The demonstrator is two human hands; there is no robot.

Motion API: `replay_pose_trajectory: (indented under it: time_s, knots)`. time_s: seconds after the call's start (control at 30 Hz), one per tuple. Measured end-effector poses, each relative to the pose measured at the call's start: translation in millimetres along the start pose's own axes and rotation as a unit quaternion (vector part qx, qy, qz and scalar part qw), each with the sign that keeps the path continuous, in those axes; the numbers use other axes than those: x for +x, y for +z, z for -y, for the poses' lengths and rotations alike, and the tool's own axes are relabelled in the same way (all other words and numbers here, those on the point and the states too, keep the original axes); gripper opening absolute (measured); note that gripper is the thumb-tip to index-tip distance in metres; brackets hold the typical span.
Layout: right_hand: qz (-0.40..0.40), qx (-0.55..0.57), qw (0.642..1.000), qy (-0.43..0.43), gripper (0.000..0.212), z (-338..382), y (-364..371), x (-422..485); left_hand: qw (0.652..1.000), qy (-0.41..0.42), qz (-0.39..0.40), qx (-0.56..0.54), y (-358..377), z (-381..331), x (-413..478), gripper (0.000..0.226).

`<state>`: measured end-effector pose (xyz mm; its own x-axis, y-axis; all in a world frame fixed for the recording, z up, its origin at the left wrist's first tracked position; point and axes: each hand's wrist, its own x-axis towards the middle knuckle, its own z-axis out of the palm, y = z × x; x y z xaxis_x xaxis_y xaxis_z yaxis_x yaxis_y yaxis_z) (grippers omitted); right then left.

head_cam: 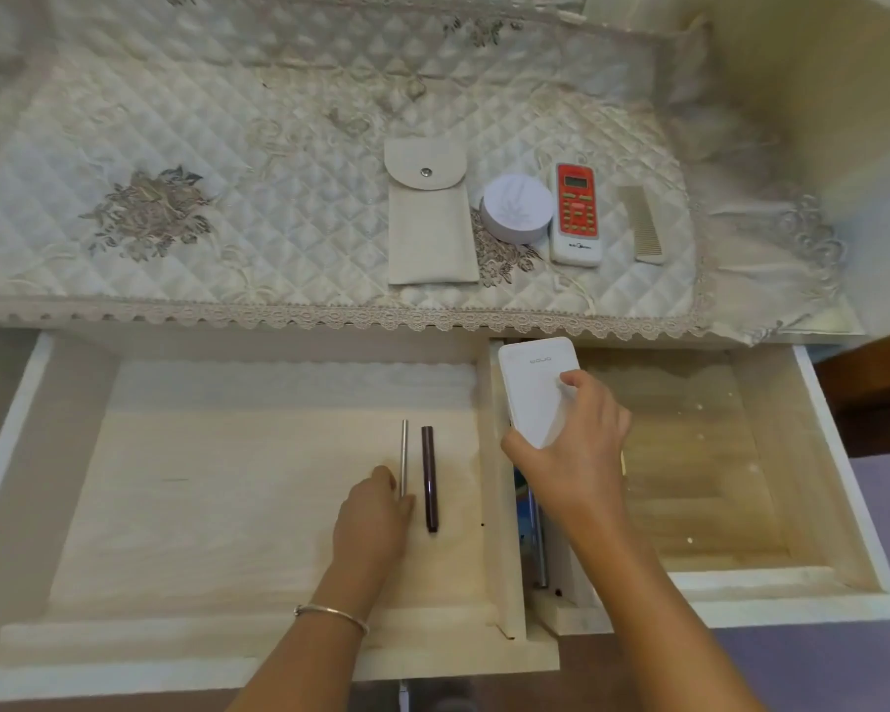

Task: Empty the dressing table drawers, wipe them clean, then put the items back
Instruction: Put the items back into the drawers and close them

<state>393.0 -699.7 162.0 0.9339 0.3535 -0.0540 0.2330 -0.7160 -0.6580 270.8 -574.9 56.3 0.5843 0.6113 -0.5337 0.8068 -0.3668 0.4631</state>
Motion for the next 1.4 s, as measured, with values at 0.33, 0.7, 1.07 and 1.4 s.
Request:
replay_pose_trajectory:
  time_s: [0.33,0.7,1.07,1.4]
  knots:
    - [0.033,-0.038,0.992,-0.112,0.064,52.6,23.1,-16.3,0.980,0.076,-0.167,0.077,-111.9,21.4,-39.6,0.047]
    - [0.101,-0.013,0.966,-0.236,0.065,204.9,114.8,-55.5,0.925,0.027,-0.336,0.176,-275.6,155.6,-89.8,0.065]
    - [0.145,-0.025,0.971,-0.191,0.065,362.8,282.0,-154.9,0.935,0.023,-0.290,0.203,-419.7,375.1,-67.5,0.080]
    - [0.237,-0.091,0.955,-0.153,0.062,426.9,404.9,-170.2,0.964,-0.001,-0.221,0.145,-427.7,464.3,-1.0,0.077]
